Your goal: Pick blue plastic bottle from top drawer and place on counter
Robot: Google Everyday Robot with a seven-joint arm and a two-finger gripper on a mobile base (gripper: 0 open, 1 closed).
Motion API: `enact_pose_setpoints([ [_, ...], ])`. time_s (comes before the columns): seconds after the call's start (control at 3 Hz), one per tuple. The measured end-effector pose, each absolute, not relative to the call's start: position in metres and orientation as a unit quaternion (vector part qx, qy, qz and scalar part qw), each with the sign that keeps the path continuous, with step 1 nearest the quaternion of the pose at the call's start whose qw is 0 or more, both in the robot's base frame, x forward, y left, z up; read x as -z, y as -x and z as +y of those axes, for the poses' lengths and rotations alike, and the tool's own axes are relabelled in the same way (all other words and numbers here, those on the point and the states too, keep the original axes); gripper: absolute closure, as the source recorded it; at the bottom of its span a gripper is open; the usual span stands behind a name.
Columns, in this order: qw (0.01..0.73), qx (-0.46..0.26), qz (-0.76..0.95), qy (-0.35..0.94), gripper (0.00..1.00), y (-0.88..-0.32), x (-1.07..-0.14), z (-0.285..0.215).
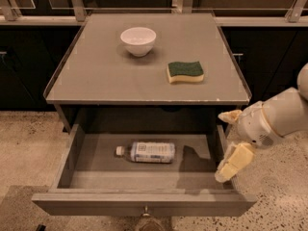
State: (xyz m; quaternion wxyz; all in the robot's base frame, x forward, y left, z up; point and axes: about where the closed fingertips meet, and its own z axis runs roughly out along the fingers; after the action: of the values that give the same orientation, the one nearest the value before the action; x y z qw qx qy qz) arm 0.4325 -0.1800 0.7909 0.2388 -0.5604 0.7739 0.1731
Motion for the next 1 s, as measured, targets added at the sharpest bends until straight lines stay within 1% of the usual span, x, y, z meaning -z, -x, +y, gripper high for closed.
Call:
enact_pose_setpoints([
  [0.33,0.291,-0.189,0.763,0.545,0.0,-0.4489,-0.7752,-0.1515],
  [0.67,0.304,-0.18,0.763,0.541,0.0,-0.4572,-0.7781,-0.1496],
  [1.0,0.312,-0.176,0.772,0.525,0.0,-0.4519,-0.7701,-0.1566],
])
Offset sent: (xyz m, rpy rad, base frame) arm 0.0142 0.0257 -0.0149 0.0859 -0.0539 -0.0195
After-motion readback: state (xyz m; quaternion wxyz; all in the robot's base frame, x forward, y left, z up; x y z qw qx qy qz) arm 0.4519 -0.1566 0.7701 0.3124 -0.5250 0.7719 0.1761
